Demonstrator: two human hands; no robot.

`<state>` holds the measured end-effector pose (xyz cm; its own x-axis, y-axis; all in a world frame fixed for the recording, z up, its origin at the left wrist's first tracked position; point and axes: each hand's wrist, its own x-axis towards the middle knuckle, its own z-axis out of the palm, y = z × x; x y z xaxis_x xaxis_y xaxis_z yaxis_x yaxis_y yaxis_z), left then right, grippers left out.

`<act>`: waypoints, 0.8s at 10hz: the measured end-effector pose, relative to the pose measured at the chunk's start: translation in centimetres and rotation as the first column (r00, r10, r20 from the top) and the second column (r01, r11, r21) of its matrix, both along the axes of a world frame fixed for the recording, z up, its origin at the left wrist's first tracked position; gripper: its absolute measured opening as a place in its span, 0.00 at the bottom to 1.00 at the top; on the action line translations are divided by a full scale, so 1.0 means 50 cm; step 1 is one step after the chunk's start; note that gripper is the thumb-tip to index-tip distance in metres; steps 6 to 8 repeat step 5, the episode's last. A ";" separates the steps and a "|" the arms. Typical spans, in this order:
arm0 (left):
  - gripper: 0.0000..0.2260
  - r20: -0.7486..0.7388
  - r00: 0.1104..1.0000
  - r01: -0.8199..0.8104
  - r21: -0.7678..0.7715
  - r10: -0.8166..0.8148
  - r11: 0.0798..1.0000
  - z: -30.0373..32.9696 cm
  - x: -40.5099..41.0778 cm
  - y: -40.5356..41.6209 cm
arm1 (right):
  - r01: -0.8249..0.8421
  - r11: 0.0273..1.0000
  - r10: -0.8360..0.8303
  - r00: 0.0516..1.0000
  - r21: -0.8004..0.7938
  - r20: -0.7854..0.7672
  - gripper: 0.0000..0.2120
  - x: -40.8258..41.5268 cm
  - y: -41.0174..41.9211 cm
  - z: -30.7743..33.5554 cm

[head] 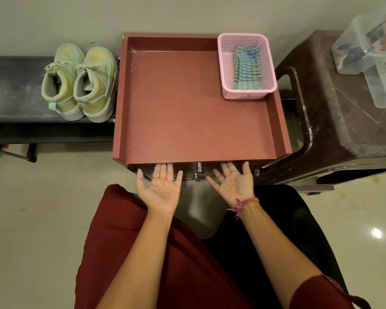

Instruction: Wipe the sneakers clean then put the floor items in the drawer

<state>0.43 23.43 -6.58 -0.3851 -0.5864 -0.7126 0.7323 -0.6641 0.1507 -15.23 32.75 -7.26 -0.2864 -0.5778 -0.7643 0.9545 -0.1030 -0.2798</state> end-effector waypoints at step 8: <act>0.27 0.192 0.972 0.155 -0.077 -0.138 0.985 0.095 0.040 0.017 | 0.017 0.999 -0.019 0.998 -0.041 -0.063 0.39 0.005 0.040 0.096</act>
